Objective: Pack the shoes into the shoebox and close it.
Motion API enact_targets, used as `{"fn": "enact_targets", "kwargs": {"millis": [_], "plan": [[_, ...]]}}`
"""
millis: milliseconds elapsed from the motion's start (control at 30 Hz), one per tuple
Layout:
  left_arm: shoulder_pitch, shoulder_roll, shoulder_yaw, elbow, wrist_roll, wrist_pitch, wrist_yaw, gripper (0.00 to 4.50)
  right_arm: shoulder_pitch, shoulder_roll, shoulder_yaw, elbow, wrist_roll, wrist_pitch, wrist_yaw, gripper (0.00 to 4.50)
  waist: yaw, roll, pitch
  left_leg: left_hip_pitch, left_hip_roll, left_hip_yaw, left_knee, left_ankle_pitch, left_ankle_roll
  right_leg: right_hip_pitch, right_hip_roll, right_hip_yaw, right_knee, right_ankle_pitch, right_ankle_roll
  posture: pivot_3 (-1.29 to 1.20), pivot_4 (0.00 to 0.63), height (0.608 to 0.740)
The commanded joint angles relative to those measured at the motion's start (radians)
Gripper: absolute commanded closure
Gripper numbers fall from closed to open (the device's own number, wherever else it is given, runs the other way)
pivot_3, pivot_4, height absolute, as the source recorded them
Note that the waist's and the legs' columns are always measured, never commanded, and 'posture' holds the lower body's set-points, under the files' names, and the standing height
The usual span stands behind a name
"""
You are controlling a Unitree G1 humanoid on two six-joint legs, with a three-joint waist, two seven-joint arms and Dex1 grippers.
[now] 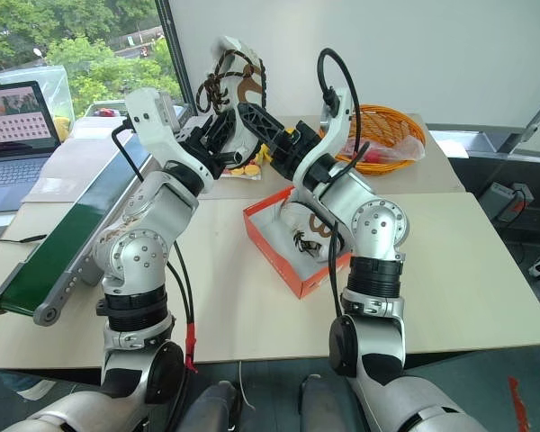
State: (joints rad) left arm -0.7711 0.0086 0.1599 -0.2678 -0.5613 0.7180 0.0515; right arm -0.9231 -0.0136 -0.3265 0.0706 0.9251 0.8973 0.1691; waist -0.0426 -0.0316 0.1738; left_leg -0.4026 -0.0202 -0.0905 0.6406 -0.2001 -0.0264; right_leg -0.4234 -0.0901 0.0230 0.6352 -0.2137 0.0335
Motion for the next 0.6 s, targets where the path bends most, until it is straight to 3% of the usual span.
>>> {"fn": "enact_targets", "kwargs": {"millis": [33, 100, 200, 500, 567, 600], "plan": [[-0.055, -0.008, -0.006, -0.050, -0.025, -0.003, -0.001, 3.81, -0.023, -0.011, 0.007, -0.013, 0.009, -0.028, 0.017, 0.00, 0.000, 0.000, 0.000, 0.000, 0.000, 0.000, 0.000, 0.000, 0.000, 0.000, 0.000, 0.000, 0.000, 0.000, 0.000, 0.00, 0.150, 0.740], [-0.055, -0.015, -0.011, -0.045, -0.025, -0.003, -0.001, 3.81, -0.025, -0.014, 0.011, -0.010, 0.007, -0.031, 0.022, 0.00, 0.000, 0.000, 0.000, 0.000, 0.000, 0.000, 0.000, 0.000, 0.000, 0.000, 0.000, 0.000, -0.001, 0.000, 0.000, 0.00, 0.150, 0.740], [-0.047, -0.025, -0.022, -0.048, -0.027, 0.002, -0.003, 3.85, -0.026, -0.011, 0.007, -0.005, 0.018, -0.039, 0.029, 0.73, -0.001, 0.000, 0.000, -0.001, 0.000, 0.000, 0.000, 0.000, 0.001, 0.000, 0.000, 0.000, -0.003, 0.000, 0.000, 0.00, 0.150, 0.740], [-0.013, -0.004, 0.011, -0.073, -0.061, 0.055, 0.007, 3.85, -0.031, -0.005, -0.004, -0.021, 0.043, -0.046, 0.037, 3.67, -0.001, 0.000, 0.000, -0.002, 0.000, 0.000, 0.000, -0.001, 0.001, 0.000, 0.000, 0.000, -0.003, 0.000, 0.000, 0.00, 0.150, 0.740], [-0.009, 0.003, 0.019, -0.076, -0.068, 0.066, 0.006, 3.85, -0.032, -0.007, -0.002, -0.020, 0.046, -0.048, 0.038, 3.98, 0.000, 0.000, 0.000, -0.002, 0.000, 0.000, 0.000, -0.001, 0.001, 0.000, 0.000, 0.000, -0.003, 0.000, 0.000, 0.00, 0.150, 0.740], [-0.006, 0.001, 0.030, -0.080, -0.083, 0.070, 0.005, 3.55, -0.032, -0.007, -0.001, -0.021, 0.047, -0.049, 0.037, 3.99, 0.000, 0.000, 0.000, -0.002, 0.000, 0.000, 0.000, -0.001, 0.001, 0.000, 0.000, 0.000, -0.003, 0.000, 0.001, 0.00, 0.150, 0.740]]}}
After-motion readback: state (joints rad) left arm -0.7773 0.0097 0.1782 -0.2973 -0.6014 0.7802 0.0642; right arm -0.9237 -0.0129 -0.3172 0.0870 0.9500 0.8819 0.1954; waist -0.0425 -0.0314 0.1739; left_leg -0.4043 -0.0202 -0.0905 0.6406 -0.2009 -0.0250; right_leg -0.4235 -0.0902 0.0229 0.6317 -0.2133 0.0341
